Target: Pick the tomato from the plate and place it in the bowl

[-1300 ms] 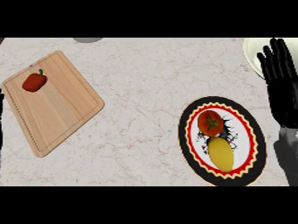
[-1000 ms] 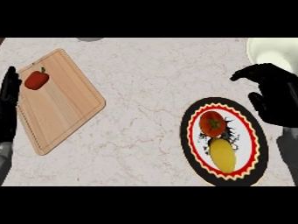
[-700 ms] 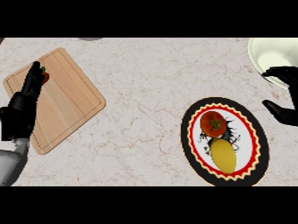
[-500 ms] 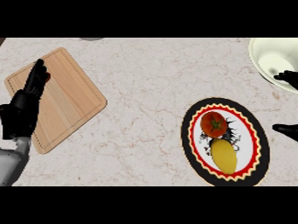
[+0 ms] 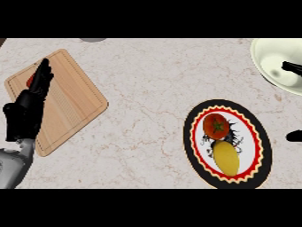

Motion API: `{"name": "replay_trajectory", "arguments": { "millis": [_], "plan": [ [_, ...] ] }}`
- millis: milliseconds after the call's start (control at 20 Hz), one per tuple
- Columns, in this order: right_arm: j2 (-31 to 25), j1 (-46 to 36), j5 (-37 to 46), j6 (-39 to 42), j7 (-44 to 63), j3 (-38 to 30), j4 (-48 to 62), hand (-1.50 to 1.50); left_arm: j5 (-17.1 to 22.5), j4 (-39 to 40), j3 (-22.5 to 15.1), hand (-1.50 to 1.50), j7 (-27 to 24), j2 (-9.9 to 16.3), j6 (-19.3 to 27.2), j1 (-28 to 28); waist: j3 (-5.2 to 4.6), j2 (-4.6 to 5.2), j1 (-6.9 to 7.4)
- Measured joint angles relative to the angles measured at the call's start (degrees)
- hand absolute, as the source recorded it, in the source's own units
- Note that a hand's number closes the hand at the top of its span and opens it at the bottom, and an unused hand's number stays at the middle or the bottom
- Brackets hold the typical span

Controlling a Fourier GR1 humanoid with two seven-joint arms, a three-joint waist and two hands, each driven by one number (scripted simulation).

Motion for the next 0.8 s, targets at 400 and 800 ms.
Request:
{"name": "replay_trajectory", "arguments": {
  "millis": [400,800],
  "plan": [
    [-1.53,-3.84,10.3,1.91,10.3,8.11,-9.3,-1.5,-1.39,-0.97,0.64,0.0,1.03,-0.82,-0.34,0.74,-0.11,-0.2,-0.41],
    [2.72,-4.53,18.34,5.25,18.21,14.55,-15.1,-1.5,-2.96,-2.51,2.4,0.0,2.05,-1.93,-1.86,1.3,-0.1,-0.17,-0.56]
  ]
}}
